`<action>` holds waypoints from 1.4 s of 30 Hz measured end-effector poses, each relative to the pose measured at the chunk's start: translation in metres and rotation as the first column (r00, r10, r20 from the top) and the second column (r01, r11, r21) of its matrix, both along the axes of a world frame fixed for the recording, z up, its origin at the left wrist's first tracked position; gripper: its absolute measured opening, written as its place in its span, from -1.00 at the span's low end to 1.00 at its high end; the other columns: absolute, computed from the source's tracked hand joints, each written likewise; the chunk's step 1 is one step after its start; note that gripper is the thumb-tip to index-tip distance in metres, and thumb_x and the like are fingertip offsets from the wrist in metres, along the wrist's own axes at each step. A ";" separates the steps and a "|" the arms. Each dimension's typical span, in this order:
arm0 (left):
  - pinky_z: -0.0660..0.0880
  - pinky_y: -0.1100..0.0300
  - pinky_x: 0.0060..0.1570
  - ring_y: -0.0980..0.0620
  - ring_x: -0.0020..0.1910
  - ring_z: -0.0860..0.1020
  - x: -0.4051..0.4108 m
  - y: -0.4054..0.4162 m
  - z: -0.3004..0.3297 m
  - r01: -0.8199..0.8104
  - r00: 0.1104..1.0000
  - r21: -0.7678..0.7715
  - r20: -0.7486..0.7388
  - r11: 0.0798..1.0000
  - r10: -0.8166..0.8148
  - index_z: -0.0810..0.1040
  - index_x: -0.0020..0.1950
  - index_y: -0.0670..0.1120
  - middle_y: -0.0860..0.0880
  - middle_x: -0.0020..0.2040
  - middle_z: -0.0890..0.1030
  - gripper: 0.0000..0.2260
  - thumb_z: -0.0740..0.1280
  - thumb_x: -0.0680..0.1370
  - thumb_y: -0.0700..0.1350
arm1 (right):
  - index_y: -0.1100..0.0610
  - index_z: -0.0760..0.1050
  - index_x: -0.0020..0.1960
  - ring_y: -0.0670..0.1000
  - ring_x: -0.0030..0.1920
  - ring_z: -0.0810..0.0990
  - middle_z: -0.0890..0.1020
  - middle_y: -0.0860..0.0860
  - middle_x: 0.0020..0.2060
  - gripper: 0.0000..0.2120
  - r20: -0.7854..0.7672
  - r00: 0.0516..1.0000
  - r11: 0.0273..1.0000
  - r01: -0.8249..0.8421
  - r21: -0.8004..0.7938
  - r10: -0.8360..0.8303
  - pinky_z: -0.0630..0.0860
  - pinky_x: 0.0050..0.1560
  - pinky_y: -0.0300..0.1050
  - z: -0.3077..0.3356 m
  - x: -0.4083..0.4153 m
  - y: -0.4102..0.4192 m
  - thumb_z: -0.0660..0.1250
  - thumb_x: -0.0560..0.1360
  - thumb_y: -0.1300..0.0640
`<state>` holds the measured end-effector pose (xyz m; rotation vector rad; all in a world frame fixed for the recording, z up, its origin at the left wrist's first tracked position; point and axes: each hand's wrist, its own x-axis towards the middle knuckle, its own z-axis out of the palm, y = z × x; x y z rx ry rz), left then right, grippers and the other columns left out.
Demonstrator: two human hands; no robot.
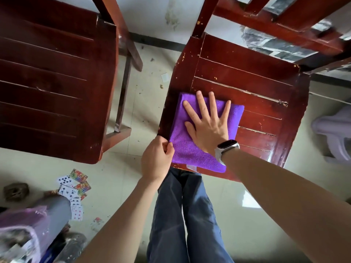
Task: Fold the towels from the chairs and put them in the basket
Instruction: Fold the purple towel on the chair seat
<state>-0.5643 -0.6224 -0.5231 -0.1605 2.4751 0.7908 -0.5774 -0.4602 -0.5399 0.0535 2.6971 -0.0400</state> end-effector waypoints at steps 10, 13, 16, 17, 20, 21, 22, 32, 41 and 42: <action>0.27 -0.16 0.31 -0.15 0.44 0.23 -0.022 0.019 -0.003 0.590 0.714 -0.247 -0.284 0.769 -0.639 0.22 0.44 -0.21 -0.17 0.47 0.24 -0.49 0.10 0.53 -0.03 | 0.15 0.24 0.43 0.28 0.41 0.24 0.29 0.28 0.40 -0.50 -0.241 0.960 0.989 0.128 -0.076 -0.142 0.11 0.34 0.35 0.021 0.056 0.010 0.11 0.49 0.12; 0.16 -0.21 0.36 -0.14 0.47 0.17 -0.031 0.028 -0.017 0.634 0.696 -0.271 -0.210 0.725 -0.687 0.15 0.47 -0.22 -0.18 0.49 0.16 -0.43 0.06 0.55 0.07 | 0.03 0.20 0.45 0.20 0.44 0.22 0.27 0.21 0.43 -0.49 -0.145 0.973 0.984 0.177 -0.012 -0.177 0.14 0.36 0.31 0.010 0.073 0.016 0.09 0.52 0.00; 0.13 -0.21 0.37 -0.14 0.47 0.15 -0.031 0.031 -0.024 0.631 0.700 -0.311 -0.169 0.711 -0.694 0.12 0.47 -0.23 -0.20 0.50 0.12 -0.41 0.06 0.56 0.10 | -0.03 0.13 0.47 0.14 0.46 0.19 0.23 0.14 0.45 -0.48 -0.094 0.974 0.979 0.205 -0.015 -0.206 0.15 0.37 0.28 0.000 0.076 0.019 0.08 0.53 -0.05; 0.14 -0.21 0.37 -0.15 0.47 0.16 -0.030 0.032 -0.022 0.621 0.711 -0.297 -0.175 0.725 -0.681 0.14 0.46 -0.24 -0.20 0.50 0.13 -0.42 0.08 0.55 0.08 | -0.02 0.12 0.47 0.15 0.46 0.17 0.22 0.15 0.46 -0.48 -0.081 0.973 0.976 0.213 -0.043 -0.216 0.16 0.37 0.28 -0.001 0.075 0.020 0.08 0.53 -0.05; 0.23 -0.17 0.33 -0.20 0.42 0.26 -0.031 0.036 -0.013 0.532 0.783 -0.204 -0.252 0.822 -0.569 0.26 0.42 -0.25 -0.23 0.45 0.26 -0.50 0.19 0.54 -0.04 | 0.04 0.21 0.45 0.18 0.46 0.17 0.23 0.18 0.45 -0.52 -0.078 0.960 0.944 0.248 -0.218 -0.270 0.16 0.36 0.29 0.005 0.073 0.023 0.06 0.53 0.06; 0.30 -0.13 0.29 -0.21 0.38 0.33 -0.032 0.035 -0.010 0.462 0.822 -0.175 -0.284 0.870 -0.494 0.31 0.38 -0.25 -0.24 0.41 0.33 -0.54 0.23 0.54 -0.09 | 0.10 0.27 0.42 0.20 0.45 0.19 0.25 0.19 0.44 -0.54 -0.098 0.940 0.909 0.286 -0.303 -0.328 0.18 0.36 0.29 0.010 0.072 0.024 0.07 0.52 0.12; 0.36 -0.10 0.24 -0.22 0.31 0.39 -0.033 0.036 -0.007 0.369 0.867 -0.139 -0.304 0.919 -0.394 0.35 0.35 -0.26 -0.26 0.34 0.41 -0.58 0.25 0.54 -0.12 | 0.17 0.33 0.37 0.22 0.43 0.24 0.29 0.21 0.42 -0.56 -0.120 0.904 0.859 0.339 -0.383 -0.410 0.21 0.36 0.26 0.015 0.071 0.025 0.10 0.50 0.19; 0.44 0.13 0.03 -0.13 0.05 0.58 -0.054 0.049 0.003 -0.173 0.979 0.022 0.116 0.985 0.170 0.50 0.16 -0.24 -0.17 0.06 0.62 -0.71 0.34 0.51 -0.11 | 0.28 0.39 0.23 0.16 0.13 0.45 0.50 0.20 0.10 -0.64 0.289 0.208 0.034 0.861 -0.507 -0.934 0.34 0.19 -0.05 0.026 0.056 0.026 0.29 0.50 0.12; 0.36 0.33 -0.37 0.14 -0.26 0.48 -0.063 0.058 0.009 -0.193 0.934 0.116 0.325 0.974 0.146 0.50 0.03 -0.11 0.07 -0.18 0.54 -0.84 0.31 0.50 -0.07 | 0.19 0.38 -0.07 0.01 -0.18 0.39 0.45 0.06 -0.19 -0.96 0.488 0.144 -0.194 0.793 -0.577 -0.861 0.32 -0.16 -0.21 0.033 0.064 0.042 0.24 0.50 0.26; 0.36 0.39 -0.41 0.19 -0.26 0.46 -0.060 0.060 0.016 -0.163 0.944 0.153 0.312 0.975 0.109 0.47 0.03 -0.08 0.11 -0.20 0.51 -0.85 0.30 0.51 -0.06 | 0.13 0.35 -0.13 -0.02 -0.22 0.37 0.43 0.03 -0.24 -0.92 0.488 0.137 -0.216 0.772 -0.598 -0.862 0.33 -0.19 -0.22 0.040 0.069 0.046 0.24 0.50 0.27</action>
